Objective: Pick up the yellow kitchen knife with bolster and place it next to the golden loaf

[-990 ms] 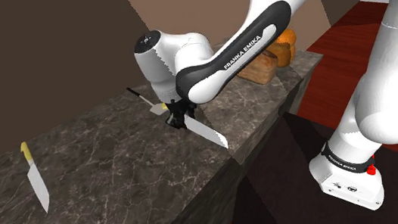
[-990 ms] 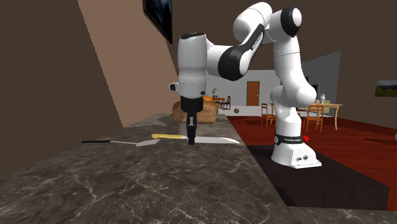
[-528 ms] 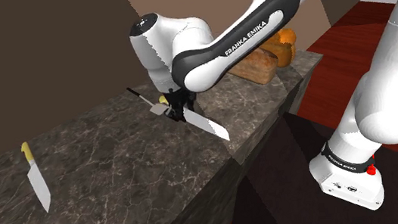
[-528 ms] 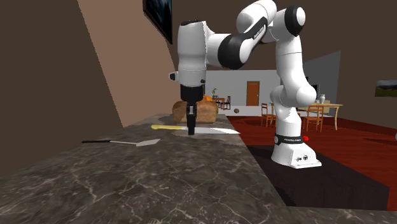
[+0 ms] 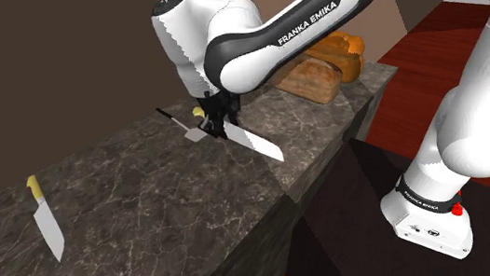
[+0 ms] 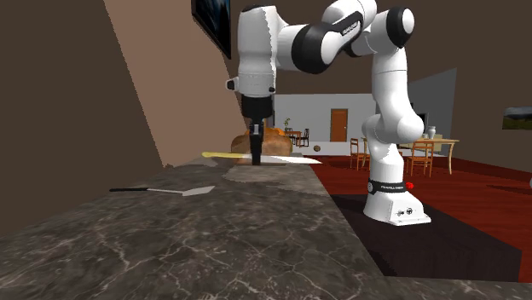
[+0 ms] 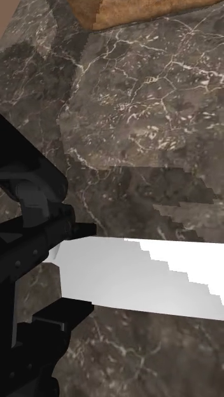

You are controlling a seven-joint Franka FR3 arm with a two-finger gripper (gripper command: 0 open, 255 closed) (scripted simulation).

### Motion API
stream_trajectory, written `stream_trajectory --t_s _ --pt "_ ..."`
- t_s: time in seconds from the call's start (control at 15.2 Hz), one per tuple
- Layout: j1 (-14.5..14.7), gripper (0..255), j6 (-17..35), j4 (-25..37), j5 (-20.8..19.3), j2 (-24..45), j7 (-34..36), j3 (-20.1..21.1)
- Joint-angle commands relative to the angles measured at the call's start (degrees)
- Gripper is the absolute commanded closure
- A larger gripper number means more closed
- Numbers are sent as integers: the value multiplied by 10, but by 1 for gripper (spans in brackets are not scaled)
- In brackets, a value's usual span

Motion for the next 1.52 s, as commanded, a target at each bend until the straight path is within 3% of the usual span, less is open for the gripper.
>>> stream_trajectory --t_s 0.0,1.45 --pt "0 255 -14 9 5 -6 -5 1" --pt "1 255 -170 146 27 -35 -53 3"
